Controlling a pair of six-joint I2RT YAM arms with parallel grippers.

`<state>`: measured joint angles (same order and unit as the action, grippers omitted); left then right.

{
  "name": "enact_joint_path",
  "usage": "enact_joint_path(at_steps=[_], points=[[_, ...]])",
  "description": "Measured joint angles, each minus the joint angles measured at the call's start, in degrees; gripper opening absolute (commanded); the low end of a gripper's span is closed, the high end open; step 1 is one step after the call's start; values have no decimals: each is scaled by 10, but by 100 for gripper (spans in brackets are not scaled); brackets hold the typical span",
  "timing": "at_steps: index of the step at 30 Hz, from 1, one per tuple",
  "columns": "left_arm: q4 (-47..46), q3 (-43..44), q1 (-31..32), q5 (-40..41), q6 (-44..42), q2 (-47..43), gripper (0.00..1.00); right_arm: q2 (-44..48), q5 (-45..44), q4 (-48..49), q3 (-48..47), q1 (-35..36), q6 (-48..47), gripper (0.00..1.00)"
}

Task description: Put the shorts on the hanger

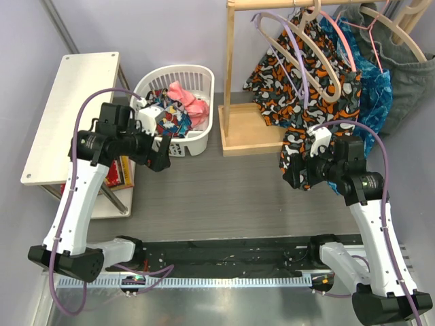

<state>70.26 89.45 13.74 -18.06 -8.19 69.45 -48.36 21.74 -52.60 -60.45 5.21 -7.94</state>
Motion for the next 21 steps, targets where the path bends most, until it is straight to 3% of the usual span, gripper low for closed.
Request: enact_joint_path(at_steps=[13, 21], points=[[8, 35, 0, 15, 1, 36, 100, 0, 0, -20, -9, -4, -35, 100], [15, 155, 0, 57, 5, 150, 100, 0, 0, -25, -13, -5, -42, 100]])
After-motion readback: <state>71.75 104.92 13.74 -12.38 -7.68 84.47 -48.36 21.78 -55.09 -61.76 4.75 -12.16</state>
